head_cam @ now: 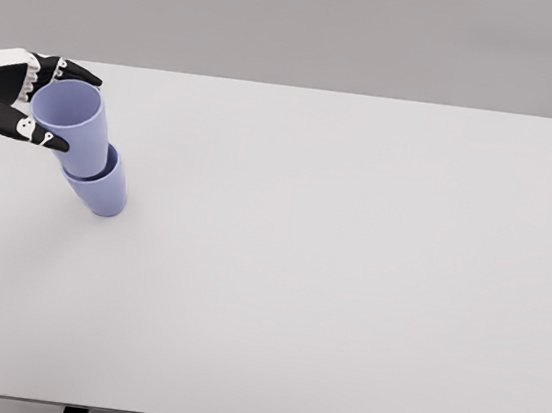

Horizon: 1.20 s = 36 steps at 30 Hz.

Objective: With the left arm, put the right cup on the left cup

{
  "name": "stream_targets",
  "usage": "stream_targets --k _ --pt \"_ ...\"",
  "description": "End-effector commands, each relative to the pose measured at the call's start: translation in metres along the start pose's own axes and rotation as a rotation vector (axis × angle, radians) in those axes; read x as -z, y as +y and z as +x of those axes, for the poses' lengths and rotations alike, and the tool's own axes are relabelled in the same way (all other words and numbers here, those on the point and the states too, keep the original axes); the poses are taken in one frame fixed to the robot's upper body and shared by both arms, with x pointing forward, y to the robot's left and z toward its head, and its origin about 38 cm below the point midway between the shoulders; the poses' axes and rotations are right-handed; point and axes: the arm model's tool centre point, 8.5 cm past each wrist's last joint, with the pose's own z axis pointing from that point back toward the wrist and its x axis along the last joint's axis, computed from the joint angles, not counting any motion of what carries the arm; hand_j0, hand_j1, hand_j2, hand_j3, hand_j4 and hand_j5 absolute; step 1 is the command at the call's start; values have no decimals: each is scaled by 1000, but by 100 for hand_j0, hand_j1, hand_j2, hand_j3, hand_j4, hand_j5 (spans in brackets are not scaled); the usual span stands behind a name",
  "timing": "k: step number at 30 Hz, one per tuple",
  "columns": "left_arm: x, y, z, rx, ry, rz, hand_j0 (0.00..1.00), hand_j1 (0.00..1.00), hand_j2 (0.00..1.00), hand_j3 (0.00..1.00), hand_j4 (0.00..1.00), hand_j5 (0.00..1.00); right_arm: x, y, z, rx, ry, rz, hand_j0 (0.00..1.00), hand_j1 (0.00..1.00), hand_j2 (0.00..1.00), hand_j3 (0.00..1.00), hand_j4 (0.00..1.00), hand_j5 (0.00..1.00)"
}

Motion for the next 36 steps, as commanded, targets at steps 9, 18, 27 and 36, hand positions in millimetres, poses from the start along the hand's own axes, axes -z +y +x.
stream_targets --k 9,18,27,36 --pt "3 -1 -1 -11 -10 -1 77 77 77 77 77 77 0 0 0 0 0 0 100 100 100 100 100 100" --pt "6 2 -8 -29 -5 11 77 77 77 77 77 77 0 0 1 0 -1 0 100 100 100 100 100 100" --pt "9 3 -10 -39 -7 14 77 77 77 77 77 77 0 0 0 0 0 0 100 100 100 100 100 100" --pt "10 4 -14 -46 -2 18 77 77 77 77 77 77 0 0 0 0 0 0 100 100 100 100 100 100"
